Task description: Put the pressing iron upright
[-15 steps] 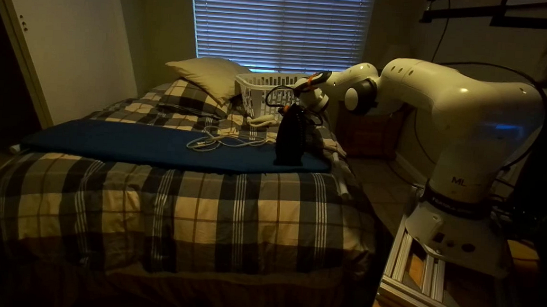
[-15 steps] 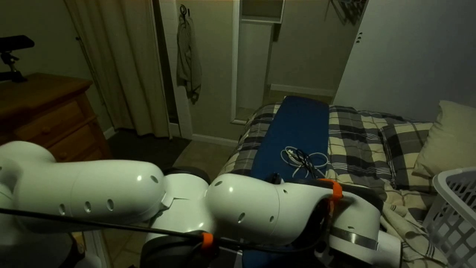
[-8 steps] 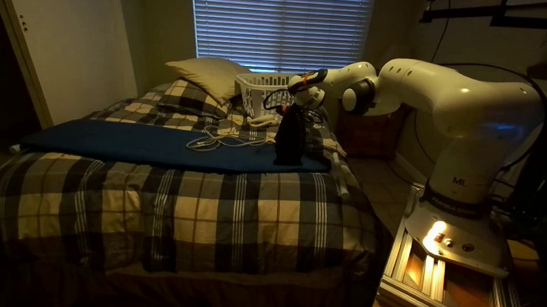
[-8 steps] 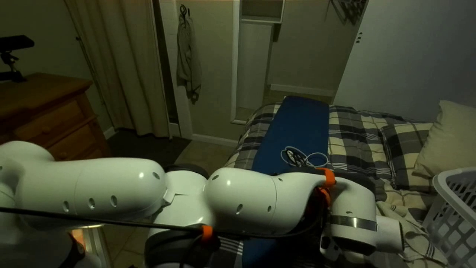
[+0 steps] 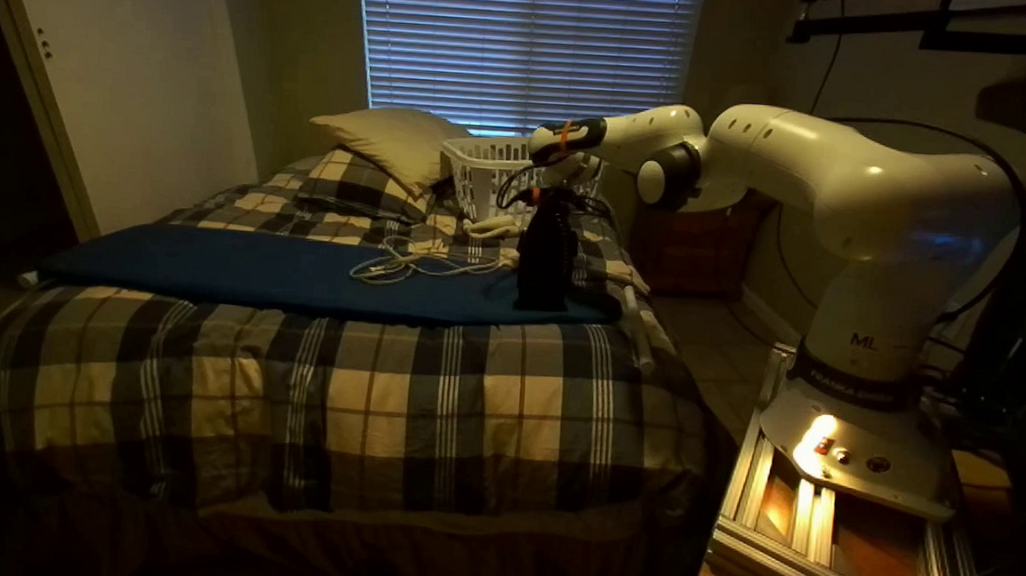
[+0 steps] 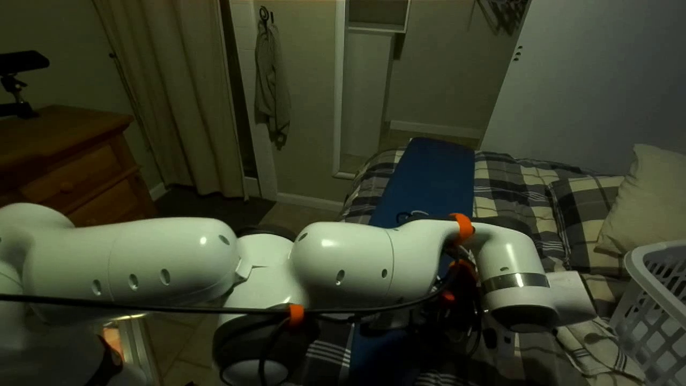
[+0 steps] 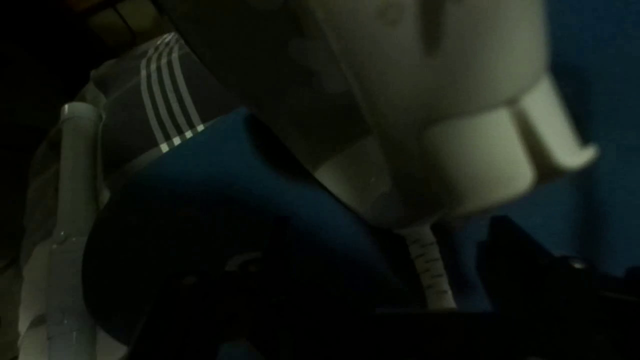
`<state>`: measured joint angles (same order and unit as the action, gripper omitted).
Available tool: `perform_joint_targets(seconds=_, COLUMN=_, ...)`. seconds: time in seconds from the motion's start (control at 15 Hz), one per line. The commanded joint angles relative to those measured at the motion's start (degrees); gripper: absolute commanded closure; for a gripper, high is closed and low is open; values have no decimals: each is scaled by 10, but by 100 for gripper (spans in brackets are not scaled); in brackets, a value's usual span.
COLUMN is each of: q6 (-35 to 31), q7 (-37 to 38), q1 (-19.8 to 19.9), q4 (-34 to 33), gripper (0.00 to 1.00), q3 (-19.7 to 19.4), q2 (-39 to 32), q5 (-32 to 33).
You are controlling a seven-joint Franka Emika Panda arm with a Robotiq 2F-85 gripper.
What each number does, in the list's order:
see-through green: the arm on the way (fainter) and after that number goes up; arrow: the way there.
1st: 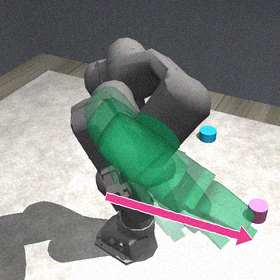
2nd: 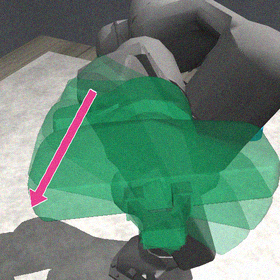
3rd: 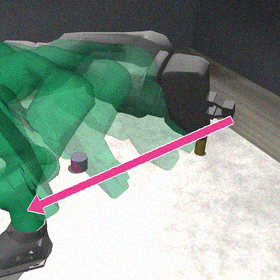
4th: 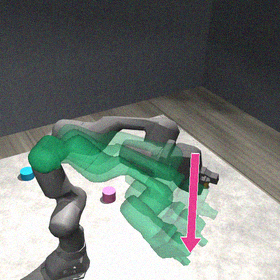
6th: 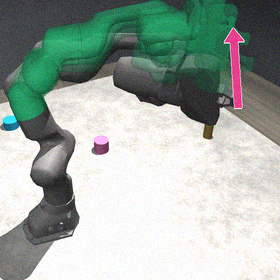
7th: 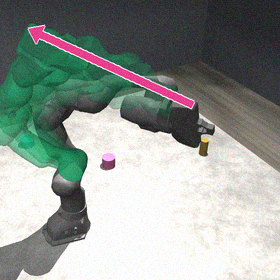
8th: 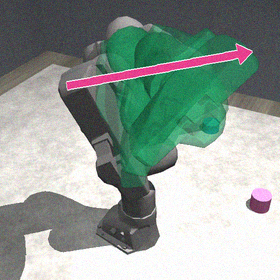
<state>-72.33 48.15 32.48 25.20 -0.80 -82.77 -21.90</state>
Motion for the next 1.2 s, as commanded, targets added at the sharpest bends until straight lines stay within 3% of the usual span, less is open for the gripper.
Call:
perform_joint_targets(seconds=0.0, q6=-8, q7=-74, q1=-11, q4=10, gripper=0, q3=-7, q2=32, q5=51)
perform_joint_targets(seconds=0.6, q6=-39, q7=-233, q1=-42, q4=5, gripper=0, q3=-27, q2=92, q5=115)
perform_joint_targets(seconds=1.13, q6=-59, q7=-281, q1=-119, q4=3, gripper=0, q3=-65, q2=127, q5=196)
